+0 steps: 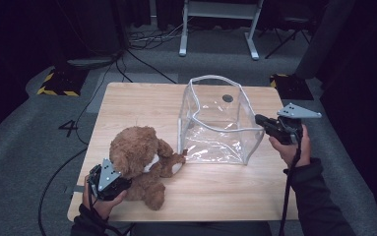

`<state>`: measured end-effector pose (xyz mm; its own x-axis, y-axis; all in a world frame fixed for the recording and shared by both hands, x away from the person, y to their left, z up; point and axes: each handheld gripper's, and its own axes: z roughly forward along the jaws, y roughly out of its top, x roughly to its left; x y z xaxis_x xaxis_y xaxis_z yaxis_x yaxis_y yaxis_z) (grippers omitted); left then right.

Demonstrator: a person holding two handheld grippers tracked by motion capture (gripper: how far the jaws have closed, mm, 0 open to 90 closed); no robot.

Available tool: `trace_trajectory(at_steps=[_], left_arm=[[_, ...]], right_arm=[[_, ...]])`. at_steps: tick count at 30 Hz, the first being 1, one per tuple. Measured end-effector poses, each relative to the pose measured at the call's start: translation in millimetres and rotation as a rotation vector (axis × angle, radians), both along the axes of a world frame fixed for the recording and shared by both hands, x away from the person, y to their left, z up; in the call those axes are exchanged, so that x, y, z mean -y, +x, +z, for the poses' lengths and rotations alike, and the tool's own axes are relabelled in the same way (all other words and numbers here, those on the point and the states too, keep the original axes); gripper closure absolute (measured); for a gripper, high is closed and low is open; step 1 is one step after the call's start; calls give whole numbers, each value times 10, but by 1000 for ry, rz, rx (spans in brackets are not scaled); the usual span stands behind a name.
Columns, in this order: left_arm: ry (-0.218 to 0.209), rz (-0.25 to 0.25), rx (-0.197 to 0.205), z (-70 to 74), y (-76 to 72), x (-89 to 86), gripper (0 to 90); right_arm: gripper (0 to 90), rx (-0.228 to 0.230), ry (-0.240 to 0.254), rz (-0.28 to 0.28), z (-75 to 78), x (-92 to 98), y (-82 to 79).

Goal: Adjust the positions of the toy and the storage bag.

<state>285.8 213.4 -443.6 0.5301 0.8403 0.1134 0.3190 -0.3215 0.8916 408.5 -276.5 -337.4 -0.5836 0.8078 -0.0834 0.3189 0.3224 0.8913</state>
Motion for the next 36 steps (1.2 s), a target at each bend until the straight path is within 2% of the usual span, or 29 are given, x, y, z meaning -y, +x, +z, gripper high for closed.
trace_trajectory(at_steps=[3,6,7,10,14,21,23,25,28,30,36], left_arm=[[3,5,2,0,65,15,583],[-13,7,3,-6,123,29,583],[-32,12,2,-8,191,53,583],[-42,9,-3,-3,284,96,583],[-30,-2,1,5,358,155,583],[-25,-4,-6,19,412,181,585],[-24,-3,-6,20,448,193,586],[-30,-4,-5,17,483,210,587],[-35,-11,2,7,538,239,588],[-32,-14,4,7,566,261,588],[-33,-35,-3,11,638,314,593]], right_arm=[[879,0,-3,7,3,89,-93],[879,0,0,17,2,145,-152],[879,1,-2,25,3,196,-209],[879,3,1,32,0,246,-268],[872,2,18,48,-11,321,-300],[659,38,64,73,-38,434,-339],[630,57,80,85,-39,492,-384],[544,80,88,89,-19,541,-445],[486,108,116,97,10,616,-536],[427,121,103,106,4,654,-570],[276,129,100,41,-99,840,-574]])
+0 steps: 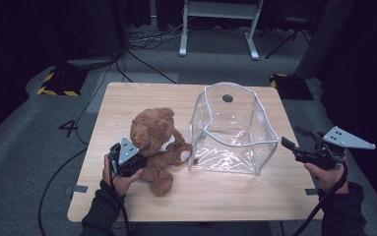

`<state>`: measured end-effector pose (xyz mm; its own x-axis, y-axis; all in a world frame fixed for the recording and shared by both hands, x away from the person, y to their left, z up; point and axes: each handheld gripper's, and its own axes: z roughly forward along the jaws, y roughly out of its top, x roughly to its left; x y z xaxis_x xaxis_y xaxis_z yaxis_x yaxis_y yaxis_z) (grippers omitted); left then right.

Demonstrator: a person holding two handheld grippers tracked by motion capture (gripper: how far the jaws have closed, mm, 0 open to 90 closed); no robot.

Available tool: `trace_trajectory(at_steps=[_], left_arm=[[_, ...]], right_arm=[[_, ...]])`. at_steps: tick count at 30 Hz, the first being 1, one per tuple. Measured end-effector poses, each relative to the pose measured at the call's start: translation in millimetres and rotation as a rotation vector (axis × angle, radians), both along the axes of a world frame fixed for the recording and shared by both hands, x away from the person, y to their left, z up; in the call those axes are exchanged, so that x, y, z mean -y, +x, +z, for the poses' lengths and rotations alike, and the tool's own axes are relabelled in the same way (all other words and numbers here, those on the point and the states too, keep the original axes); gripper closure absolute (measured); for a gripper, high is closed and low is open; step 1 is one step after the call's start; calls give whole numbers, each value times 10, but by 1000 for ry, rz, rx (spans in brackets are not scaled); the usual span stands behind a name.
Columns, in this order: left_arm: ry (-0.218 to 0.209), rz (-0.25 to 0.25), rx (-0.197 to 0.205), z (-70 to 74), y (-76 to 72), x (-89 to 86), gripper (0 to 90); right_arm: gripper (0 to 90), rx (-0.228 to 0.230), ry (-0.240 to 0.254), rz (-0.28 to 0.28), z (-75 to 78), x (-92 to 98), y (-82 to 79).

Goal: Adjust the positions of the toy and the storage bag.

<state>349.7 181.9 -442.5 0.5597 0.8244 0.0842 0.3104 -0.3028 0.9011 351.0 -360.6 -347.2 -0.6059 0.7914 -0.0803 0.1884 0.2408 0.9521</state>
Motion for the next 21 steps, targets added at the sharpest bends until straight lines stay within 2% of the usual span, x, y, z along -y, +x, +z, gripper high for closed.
trace_trajectory(at_steps=[2,5,7,11,14,16,17,19,21], left_arm=[[0,4,-1,3,25,18,592],[5,10,-2,10,47,48,584],[12,9,-2,12,53,60,584],[10,6,-5,14,62,71,586],[13,5,-4,15,63,75,590],[14,3,-4,15,64,75,594],[11,5,-5,14,68,74,594],[12,5,-5,15,69,77,594],[17,0,-3,14,68,85,594]], right_arm=[[238,-7,-29,-18,-80,34,28],[222,-57,-73,-26,-263,58,99],[222,-82,-113,-47,-417,70,148],[235,-140,-142,-53,-762,125,241],[235,-213,-146,-40,-1013,154,301],[238,-227,-152,-39,-1062,158,310],[241,-269,-175,-32,-1187,160,341],[240,-278,-182,-29,-1230,164,348],[244,-311,-146,-24,-1323,199,367]])
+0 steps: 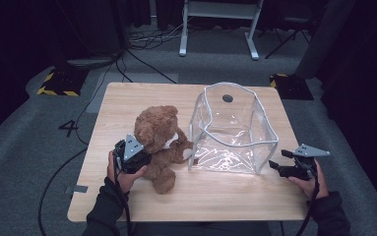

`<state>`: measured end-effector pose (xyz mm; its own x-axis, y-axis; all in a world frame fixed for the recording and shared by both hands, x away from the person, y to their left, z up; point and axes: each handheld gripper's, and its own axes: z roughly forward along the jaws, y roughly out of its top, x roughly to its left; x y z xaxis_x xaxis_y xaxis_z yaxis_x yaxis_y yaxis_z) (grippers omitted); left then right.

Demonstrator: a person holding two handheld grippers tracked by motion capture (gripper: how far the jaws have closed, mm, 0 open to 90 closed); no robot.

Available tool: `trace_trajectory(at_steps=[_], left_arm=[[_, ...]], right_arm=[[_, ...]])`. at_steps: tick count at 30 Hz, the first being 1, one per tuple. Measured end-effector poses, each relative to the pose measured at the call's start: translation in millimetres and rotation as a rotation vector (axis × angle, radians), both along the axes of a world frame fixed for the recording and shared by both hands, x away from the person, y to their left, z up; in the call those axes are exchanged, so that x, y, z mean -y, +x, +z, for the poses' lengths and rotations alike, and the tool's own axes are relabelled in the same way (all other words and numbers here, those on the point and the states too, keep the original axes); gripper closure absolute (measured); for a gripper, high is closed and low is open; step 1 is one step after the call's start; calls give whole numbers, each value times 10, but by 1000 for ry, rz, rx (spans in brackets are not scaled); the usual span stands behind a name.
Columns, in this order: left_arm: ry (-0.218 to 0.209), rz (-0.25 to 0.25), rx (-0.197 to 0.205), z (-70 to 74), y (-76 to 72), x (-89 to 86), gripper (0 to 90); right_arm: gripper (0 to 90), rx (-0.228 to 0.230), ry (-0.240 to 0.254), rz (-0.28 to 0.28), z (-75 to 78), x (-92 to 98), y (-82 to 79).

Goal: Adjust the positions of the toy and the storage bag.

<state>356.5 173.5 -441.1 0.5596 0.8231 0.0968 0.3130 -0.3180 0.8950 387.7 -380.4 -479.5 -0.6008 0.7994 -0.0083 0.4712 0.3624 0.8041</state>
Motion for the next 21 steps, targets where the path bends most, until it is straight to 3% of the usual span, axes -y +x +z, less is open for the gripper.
trace_trajectory(at_steps=[6,12,21], left_arm=[[-10,-5,2,-13,3,-17,593],[-9,-7,5,-20,-2,-14,593],[-10,-13,11,-30,-7,-13,594]], right_arm=[[236,-50,-23,-16,-134,6,32],[238,-72,-56,-30,-207,-23,47],[227,-80,-61,-43,-245,-38,58]])
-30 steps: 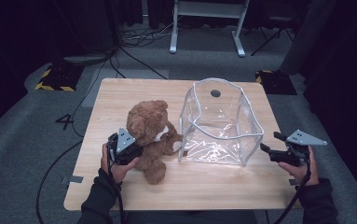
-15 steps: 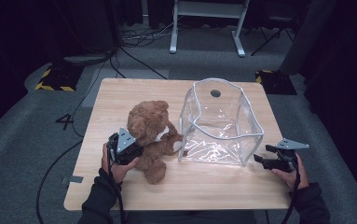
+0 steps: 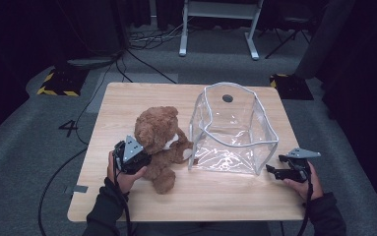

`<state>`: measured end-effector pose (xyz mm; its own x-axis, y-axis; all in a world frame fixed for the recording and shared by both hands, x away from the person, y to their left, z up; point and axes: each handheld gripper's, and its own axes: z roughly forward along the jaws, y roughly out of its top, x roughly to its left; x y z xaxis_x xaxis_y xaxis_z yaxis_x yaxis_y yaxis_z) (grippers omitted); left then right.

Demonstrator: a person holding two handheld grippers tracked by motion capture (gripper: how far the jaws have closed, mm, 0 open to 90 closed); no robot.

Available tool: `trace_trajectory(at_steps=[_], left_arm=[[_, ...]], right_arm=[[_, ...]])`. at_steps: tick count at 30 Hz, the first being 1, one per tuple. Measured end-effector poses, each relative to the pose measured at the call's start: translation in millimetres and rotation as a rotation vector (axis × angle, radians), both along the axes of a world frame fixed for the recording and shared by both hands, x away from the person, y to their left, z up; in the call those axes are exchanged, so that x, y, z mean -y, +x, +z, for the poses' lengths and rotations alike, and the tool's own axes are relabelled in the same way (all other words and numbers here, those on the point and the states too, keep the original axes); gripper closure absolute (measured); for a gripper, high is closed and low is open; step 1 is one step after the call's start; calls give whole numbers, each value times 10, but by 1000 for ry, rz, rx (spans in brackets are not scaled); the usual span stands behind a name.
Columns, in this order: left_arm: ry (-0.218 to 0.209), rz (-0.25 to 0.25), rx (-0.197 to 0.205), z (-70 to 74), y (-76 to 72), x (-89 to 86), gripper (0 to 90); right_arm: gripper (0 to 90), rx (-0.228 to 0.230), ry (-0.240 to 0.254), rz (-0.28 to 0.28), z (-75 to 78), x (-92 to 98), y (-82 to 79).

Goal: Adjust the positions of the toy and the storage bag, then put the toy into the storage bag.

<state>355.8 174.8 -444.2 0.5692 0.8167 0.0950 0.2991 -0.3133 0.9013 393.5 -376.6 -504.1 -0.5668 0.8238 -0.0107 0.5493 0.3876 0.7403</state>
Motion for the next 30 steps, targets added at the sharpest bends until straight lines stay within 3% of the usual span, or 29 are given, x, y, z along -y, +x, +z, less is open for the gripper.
trace_trajectory(at_steps=[19,22,30], left_arm=[[-1,-18,7,7,22,64,619],[-38,-18,13,24,10,49,631],[-54,-30,61,124,-44,71,644]], right_arm=[[227,6,8,-4,-10,-1,6],[227,6,8,-4,-10,-1,5],[226,7,8,-6,-10,-2,4]])
